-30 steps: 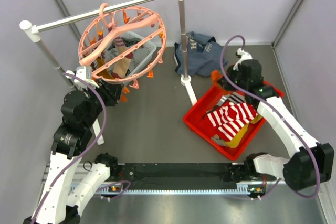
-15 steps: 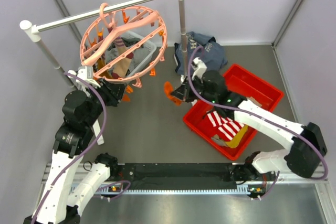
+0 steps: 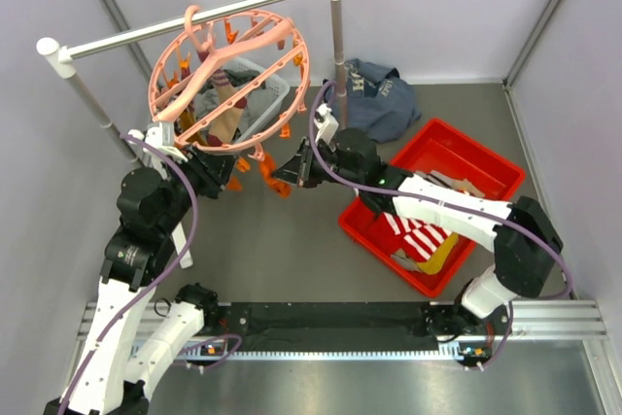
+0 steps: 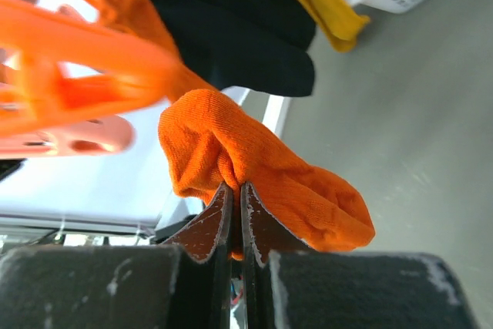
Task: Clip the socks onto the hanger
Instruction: Clamp the sock onto the hanger.
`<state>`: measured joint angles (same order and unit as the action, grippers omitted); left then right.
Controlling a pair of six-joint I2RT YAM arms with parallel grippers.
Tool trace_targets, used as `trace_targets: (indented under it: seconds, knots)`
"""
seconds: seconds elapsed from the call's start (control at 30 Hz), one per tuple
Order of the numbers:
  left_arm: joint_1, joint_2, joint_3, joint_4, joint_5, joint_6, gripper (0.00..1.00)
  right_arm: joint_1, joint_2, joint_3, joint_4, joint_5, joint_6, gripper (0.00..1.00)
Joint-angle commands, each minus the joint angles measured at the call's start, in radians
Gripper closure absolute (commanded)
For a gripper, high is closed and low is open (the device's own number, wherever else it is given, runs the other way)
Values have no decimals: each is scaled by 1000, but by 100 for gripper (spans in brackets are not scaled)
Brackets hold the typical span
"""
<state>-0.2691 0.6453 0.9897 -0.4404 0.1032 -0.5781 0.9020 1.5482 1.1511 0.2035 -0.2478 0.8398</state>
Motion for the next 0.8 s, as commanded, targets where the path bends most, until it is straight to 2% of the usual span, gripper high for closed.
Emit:
trace_targets:
  seconds: [0.0,0.77]
  knots:
    - [-1,-1,-19,52,15,-8,100,25,18,90,86,-30,31,100]
    - [-1,2,-33,78,18,-6,100,55,53,150,66,-61,38,100]
